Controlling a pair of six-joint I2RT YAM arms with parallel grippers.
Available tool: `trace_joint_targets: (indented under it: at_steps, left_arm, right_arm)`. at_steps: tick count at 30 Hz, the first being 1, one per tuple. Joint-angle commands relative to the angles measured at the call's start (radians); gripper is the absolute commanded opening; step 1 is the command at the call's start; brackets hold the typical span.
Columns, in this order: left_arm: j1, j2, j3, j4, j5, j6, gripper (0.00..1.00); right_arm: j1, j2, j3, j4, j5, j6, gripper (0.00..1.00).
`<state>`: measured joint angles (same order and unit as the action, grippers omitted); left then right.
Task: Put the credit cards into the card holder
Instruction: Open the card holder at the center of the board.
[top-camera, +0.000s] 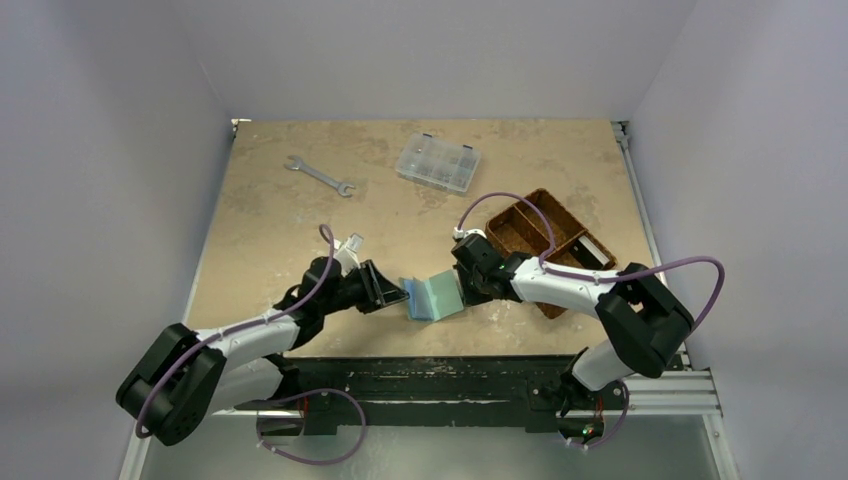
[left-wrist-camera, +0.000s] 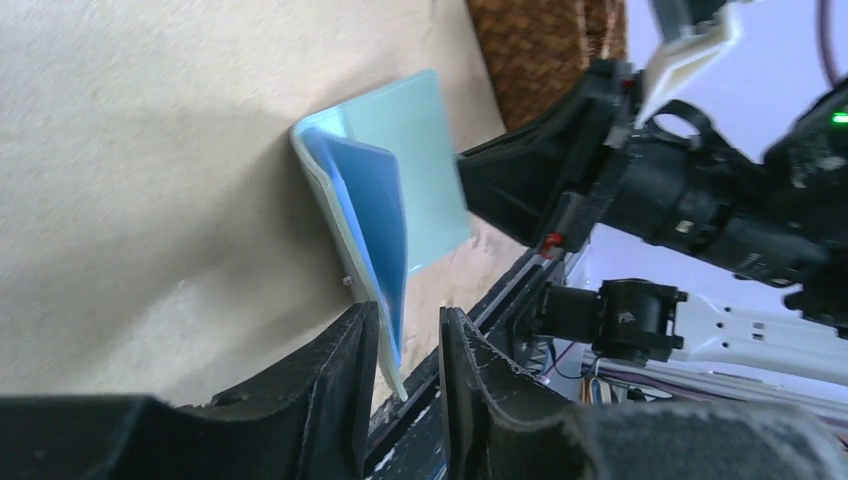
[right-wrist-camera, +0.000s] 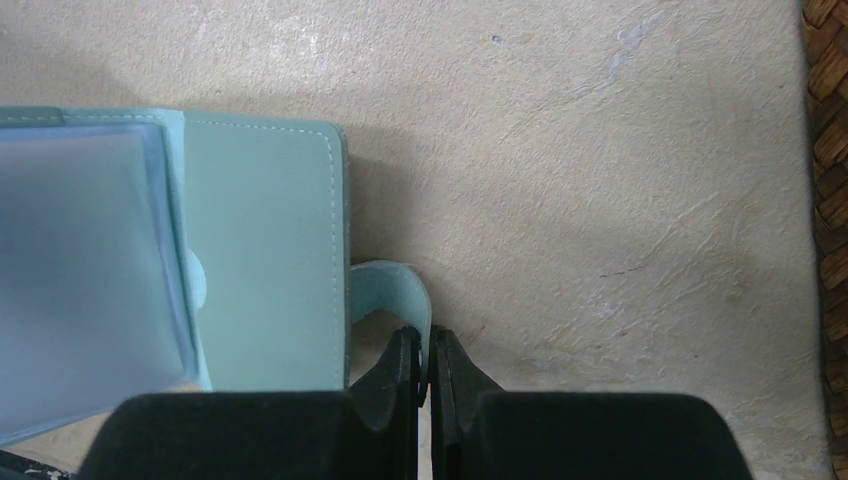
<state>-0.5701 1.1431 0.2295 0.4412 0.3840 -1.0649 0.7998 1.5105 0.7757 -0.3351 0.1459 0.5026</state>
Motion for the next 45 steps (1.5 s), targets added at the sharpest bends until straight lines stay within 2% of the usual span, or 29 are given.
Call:
trace_joint_targets:
  at_steps: [1,6,8,15,16,17,21,23,25,27,34,36,41,43,44,45]
  left_arm:
    - [0.0,-0.015,0.01,0.108,0.022,-0.021,0.31]
    - [-0.001,0.065,0.004,0.182,0.046,-0.044,0.26]
    - [-0.002,0.084,0.013,0.172,0.042,-0.036,0.2]
    - [-0.025,0.085,0.113,-0.005,-0.004,0.069,0.0]
    - [-0.025,0.076,0.149,-0.077,-0.019,0.099,0.0]
    - [-0.025,0.063,0.189,-0.214,-0.054,0.137,0.0]
    - [-0.025,0.03,0.353,-0.583,-0.185,0.247,0.0]
    - [-0.025,0.059,0.44,-0.754,-0.246,0.296,0.0]
    - [-0.026,0.088,0.492,-0.858,-0.29,0.329,0.0]
    - [-0.025,0.094,0.506,-0.872,-0.289,0.341,0.0]
    - [-0.026,0.145,0.512,-0.795,-0.204,0.338,0.0]
    - [-0.026,0.146,0.506,-0.788,-0.211,0.339,0.0]
    - [-0.025,0.131,0.464,-0.757,-0.205,0.36,0.0]
    - [-0.025,0.129,0.457,-0.763,-0.227,0.37,0.0]
    - [-0.025,0.13,0.45,-0.763,-0.236,0.372,0.0]
    - [-0.025,0.132,0.445,-0.762,-0.246,0.375,0.0]
  right_arm:
    - [-0.002,0.012,-0.004,0.055,-0.008,-0.007,0.08]
    - [-0.002,0.009,-0.005,0.057,-0.01,-0.009,0.09]
    - [-0.002,0.005,-0.007,0.055,-0.009,-0.009,0.1]
    - [-0.002,0.01,-0.008,0.065,-0.026,-0.013,0.12]
    - [-0.002,0.012,-0.004,0.065,-0.029,-0.018,0.15]
    - [-0.001,0.012,0.0,0.064,-0.032,-0.023,0.18]
    - [0.001,-0.013,0.029,0.045,-0.03,-0.043,0.43]
    - [0.001,-0.035,0.052,0.017,-0.015,-0.057,0.51]
    - [0.001,-0.062,0.076,-0.005,-0.006,-0.068,0.58]
    - [0.001,-0.08,0.089,0.006,-0.058,-0.073,0.63]
    - [-0.002,-0.073,0.127,0.192,-0.326,-0.032,0.63]
    - [-0.002,-0.048,0.132,0.261,-0.357,-0.011,0.64]
    - [-0.004,0.027,0.157,0.306,-0.356,-0.003,0.62]
    - [-0.005,0.047,0.158,0.305,-0.359,-0.009,0.54]
    - [-0.005,0.054,0.152,0.31,-0.364,-0.01,0.46]
    - [-0.005,0.058,0.14,0.322,-0.373,-0.009,0.44]
